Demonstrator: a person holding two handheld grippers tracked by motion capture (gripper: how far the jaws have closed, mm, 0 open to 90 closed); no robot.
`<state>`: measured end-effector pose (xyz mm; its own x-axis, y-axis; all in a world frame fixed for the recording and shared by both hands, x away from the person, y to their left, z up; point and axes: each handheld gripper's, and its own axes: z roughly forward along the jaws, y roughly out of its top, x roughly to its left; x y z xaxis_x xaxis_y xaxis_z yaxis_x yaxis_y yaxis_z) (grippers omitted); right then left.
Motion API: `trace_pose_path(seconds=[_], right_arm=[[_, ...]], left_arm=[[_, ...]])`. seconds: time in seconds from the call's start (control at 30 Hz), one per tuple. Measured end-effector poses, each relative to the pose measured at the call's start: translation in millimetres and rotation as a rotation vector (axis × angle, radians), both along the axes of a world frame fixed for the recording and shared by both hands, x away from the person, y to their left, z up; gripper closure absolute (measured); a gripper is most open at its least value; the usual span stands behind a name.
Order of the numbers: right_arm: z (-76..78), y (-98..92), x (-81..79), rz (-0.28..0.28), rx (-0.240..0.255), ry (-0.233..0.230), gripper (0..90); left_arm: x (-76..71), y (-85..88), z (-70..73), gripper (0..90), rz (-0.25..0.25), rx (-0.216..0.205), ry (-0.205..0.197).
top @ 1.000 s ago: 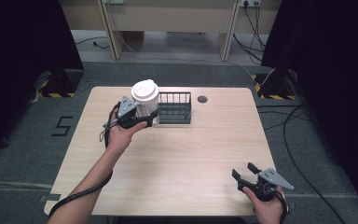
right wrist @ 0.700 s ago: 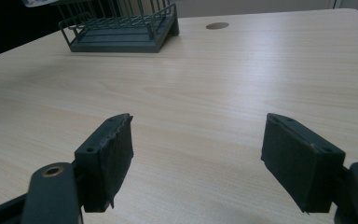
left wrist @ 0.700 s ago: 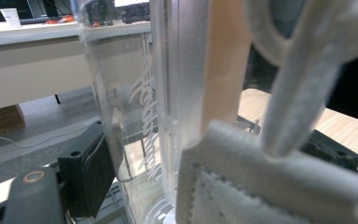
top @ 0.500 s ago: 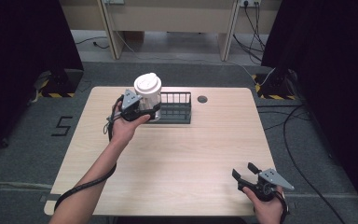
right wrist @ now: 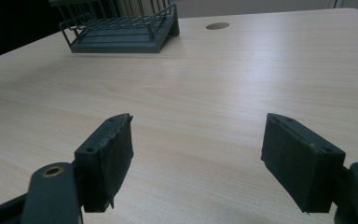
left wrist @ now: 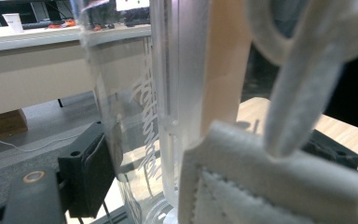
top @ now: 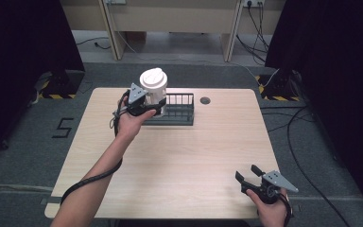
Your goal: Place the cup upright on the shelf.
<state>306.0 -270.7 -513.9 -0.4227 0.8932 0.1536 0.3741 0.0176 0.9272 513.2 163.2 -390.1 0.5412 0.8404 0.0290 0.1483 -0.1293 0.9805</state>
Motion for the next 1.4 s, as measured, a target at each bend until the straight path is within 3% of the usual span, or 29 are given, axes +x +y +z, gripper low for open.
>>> trace_pose_path(seconds=[0.93, 1.4], right_arm=[[-0.2, -1.7, 0.4, 0.007, 0.012, 0.003, 25.2], [-0.1, -2.1, 0.5, 0.012, 0.018, 0.008, 25.2]], left_arm=[[44.2, -17.2, -0.4, 17.6, 0.042, 0.012, 0.012], [63.6, -33.8, -14.9, 17.5, 0.06, 0.012, 0.045]])
